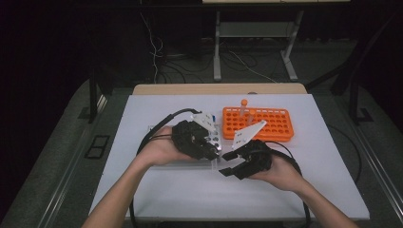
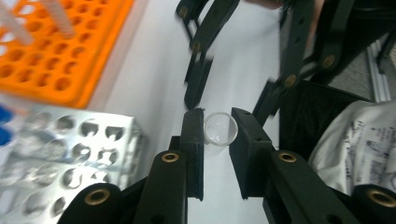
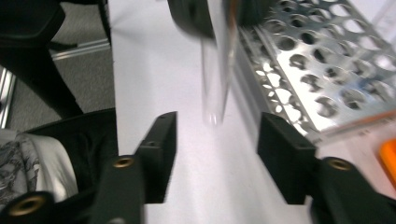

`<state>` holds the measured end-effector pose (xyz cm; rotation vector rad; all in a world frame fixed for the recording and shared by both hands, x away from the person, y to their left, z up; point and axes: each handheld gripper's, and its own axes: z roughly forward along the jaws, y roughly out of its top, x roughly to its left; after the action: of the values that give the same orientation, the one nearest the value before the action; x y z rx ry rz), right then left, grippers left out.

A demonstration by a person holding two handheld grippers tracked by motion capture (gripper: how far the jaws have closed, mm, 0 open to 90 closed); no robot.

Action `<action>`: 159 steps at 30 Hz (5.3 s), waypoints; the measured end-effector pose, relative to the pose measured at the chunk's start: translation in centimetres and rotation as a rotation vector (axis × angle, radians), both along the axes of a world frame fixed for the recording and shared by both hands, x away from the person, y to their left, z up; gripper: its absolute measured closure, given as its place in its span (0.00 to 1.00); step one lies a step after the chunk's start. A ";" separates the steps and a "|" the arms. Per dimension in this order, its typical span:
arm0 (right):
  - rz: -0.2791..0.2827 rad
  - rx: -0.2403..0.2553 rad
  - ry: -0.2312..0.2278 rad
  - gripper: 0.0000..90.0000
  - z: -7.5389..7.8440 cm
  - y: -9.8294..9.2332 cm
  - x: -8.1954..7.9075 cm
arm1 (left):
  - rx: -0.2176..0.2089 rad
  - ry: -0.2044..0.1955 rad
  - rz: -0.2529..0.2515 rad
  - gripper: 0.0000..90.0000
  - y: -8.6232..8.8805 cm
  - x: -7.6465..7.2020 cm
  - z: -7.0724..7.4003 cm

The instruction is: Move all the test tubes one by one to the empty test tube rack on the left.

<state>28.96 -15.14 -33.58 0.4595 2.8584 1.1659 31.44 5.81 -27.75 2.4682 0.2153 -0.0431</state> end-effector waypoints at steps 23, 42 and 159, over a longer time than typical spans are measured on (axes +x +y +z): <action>-0.177 0.088 0.037 0.00 -0.1 -6.8 0.2 | 0.021 -0.045 0.183 0.83 3.7 4.7 1.6; -0.203 0.097 0.048 0.00 -1.1 -8.3 -0.1 | 0.020 -0.067 0.301 0.83 5.0 10.1 0.4; -0.381 0.045 -0.106 0.82 -0.9 -9.6 12.3 | -0.168 -0.024 0.417 0.00 9.2 0.9 -2.1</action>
<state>41.22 -24.73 -34.48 0.8680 2.5077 1.1438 32.35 15.01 -29.87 2.2104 0.6824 0.1404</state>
